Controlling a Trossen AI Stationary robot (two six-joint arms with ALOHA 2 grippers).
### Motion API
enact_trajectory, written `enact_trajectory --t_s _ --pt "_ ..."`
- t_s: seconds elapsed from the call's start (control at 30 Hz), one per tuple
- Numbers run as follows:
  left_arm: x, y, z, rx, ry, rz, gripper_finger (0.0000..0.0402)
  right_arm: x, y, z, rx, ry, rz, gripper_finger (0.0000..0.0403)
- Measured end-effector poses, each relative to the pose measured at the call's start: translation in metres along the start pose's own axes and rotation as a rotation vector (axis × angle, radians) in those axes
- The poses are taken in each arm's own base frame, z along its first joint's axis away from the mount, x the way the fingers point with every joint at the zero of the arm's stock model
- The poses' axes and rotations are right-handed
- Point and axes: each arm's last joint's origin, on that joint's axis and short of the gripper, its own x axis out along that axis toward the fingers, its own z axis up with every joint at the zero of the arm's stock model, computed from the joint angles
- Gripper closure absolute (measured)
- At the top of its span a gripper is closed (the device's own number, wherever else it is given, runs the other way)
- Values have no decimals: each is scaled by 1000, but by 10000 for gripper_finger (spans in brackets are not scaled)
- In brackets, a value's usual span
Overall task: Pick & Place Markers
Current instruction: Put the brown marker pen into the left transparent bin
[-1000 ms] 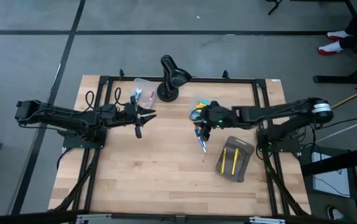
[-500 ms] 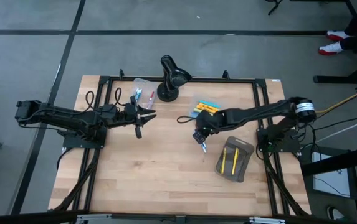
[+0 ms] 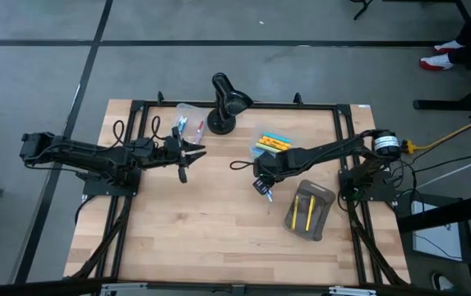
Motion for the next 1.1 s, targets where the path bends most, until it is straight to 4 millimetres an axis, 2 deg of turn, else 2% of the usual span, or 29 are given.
enact_trajectory --t_s 0.17,0.33,0.77,1.1 --pt "0 -2 6 -10 -58 -77 316 13 0 -2 -32 20 -43 276" --pt "-1 -6 9 28 -99 -205 316 17 -1 -2 -36 11 -68 276" --pt "-1 -6 9 23 -98 -209 316 16 4 3 19 -34 -14 276" --pt "-1 -6 9 20 -98 -210 316 23 9 -4 11 -7 -8 276"
